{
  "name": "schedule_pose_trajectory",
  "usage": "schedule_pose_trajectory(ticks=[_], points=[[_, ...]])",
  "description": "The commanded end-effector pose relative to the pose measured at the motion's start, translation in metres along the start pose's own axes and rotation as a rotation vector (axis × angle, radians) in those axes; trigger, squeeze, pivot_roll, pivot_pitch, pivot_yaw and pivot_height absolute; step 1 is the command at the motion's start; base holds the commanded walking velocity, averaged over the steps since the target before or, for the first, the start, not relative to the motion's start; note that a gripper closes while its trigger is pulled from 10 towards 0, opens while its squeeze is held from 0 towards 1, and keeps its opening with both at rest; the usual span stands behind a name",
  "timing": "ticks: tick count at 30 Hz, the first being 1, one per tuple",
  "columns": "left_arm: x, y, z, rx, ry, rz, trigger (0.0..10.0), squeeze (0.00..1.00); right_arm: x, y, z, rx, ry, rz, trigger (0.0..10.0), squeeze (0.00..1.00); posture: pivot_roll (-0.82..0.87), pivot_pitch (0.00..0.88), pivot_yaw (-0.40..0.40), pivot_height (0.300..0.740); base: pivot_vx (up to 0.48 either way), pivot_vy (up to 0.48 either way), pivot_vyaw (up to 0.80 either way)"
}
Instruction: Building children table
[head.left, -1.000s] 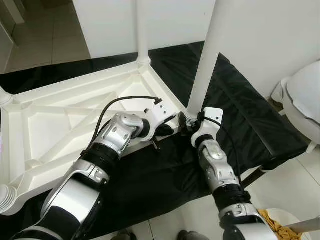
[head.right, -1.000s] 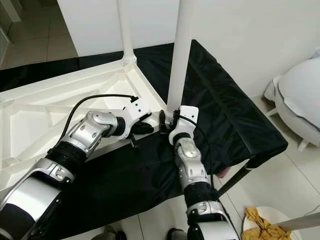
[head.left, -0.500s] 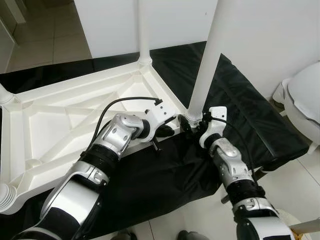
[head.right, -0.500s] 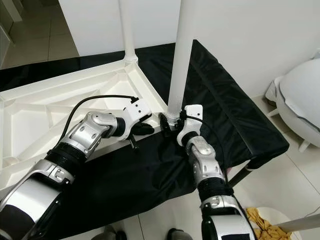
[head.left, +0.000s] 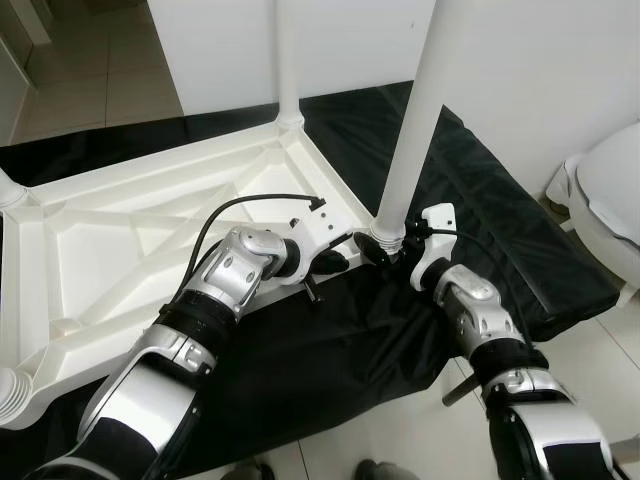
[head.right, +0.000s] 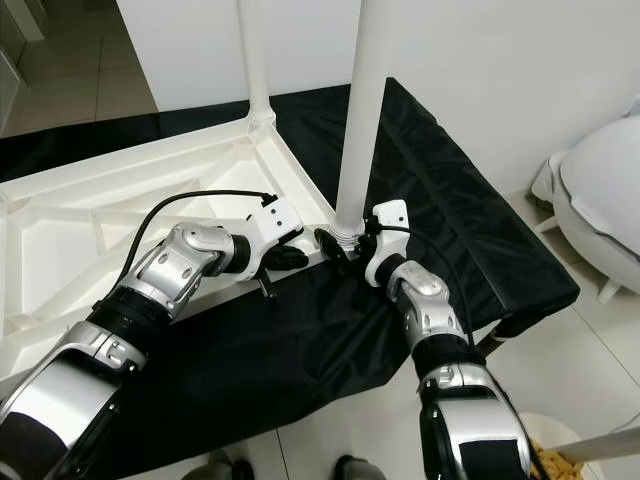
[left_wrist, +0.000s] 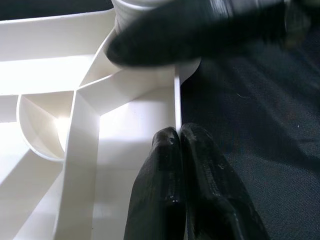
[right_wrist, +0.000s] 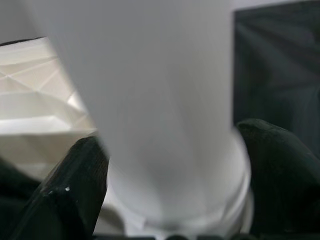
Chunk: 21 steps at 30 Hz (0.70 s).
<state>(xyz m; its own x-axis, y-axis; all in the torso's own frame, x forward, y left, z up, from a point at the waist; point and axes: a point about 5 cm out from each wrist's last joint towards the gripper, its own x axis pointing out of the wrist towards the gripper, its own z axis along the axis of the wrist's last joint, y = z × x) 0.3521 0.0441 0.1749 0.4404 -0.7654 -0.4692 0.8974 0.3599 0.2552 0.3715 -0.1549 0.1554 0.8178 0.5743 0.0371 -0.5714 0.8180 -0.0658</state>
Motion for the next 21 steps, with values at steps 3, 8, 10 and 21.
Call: schedule_pose_trajectory(ticks=[3, 8, 10, 21], points=[[-0.0012, -0.0045, -0.0028, 0.015, 0.02, -0.031, 10.0, 0.0, 0.0009, -0.0027, -0.0014, -0.038, 0.032, 0.034, 10.0, 0.0, -0.02, 0.083, 0.067, 0.74, 0.0, 0.0, 0.0], [-0.0013, -0.0061, -0.0029, 0.018, 0.022, -0.038, 10.0, 0.0, 0.0017, -0.0053, -0.001, -0.066, 0.056, 0.052, 10.0, 0.0, -0.02, 0.082, 0.075, 0.74, 0.0, 0.0, 0.0], [-0.0011, -0.0068, -0.003, 0.02, 0.025, -0.042, 10.0, 0.0, 0.0018, -0.0057, -0.0028, -0.069, 0.078, 0.072, 10.0, 0.0, -0.02, 0.082, 0.075, 0.74, 0.0, 0.0, 0.0], [-0.0016, -0.0081, -0.0018, 0.028, 0.026, -0.05, 10.0, 0.0, 0.0024, -0.0059, -0.0052, -0.047, 0.083, 0.094, 0.0, 0.0, -0.02, 0.084, 0.078, 0.74, 0.0, 0.0, 0.0]])
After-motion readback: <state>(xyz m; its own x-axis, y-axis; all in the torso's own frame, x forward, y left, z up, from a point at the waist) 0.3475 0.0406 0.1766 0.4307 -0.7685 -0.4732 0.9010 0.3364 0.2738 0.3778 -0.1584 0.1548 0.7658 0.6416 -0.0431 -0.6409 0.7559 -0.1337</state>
